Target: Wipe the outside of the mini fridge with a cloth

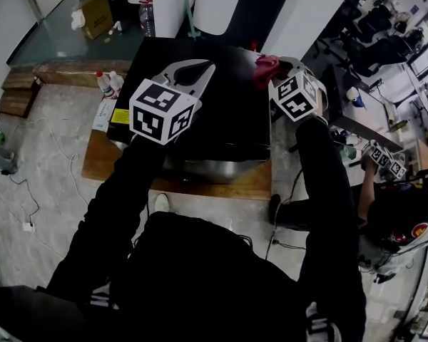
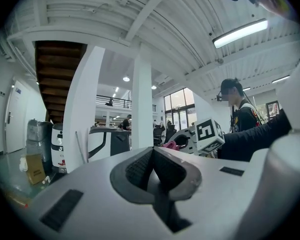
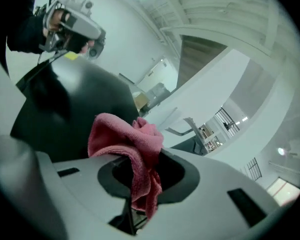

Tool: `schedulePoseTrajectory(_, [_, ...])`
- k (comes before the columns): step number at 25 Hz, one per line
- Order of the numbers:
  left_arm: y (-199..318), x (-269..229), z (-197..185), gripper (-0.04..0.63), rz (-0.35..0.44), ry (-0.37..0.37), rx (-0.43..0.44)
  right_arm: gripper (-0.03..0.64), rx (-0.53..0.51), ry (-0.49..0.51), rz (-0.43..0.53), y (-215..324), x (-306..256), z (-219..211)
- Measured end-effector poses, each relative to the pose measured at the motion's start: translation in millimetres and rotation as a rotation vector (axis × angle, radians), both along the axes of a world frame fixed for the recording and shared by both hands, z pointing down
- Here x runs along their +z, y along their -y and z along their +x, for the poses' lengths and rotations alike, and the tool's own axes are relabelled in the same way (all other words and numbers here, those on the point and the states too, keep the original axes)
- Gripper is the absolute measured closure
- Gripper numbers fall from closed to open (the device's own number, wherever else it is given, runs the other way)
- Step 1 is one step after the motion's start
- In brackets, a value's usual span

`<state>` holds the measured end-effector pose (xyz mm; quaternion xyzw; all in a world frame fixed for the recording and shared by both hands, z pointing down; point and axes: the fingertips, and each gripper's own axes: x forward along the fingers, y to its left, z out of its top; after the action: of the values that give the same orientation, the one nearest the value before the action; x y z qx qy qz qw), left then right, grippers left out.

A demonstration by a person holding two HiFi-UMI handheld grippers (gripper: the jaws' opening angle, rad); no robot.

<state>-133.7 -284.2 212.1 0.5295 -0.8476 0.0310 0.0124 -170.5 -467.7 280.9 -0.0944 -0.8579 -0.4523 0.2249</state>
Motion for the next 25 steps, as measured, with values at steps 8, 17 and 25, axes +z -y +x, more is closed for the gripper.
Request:
schedulePoseTrajectory(8, [-55,-21,12,0.589,0.038,0.041,-0.162,0.535,-0.227,0.088,-0.161,-101,-56,37])
schedulePoseTrajectory(17, [-140,-8,11,0.589,0.007,0.029,-0.292,0.535,-0.447,0.011,-0.104,-233,-33,41])
schedulePoseTrajectory(25, [-217,24,2,0.589,-0.002,-0.021,-0.320,0.535,-0.491,-0.050,-0.094,-338,4,29])
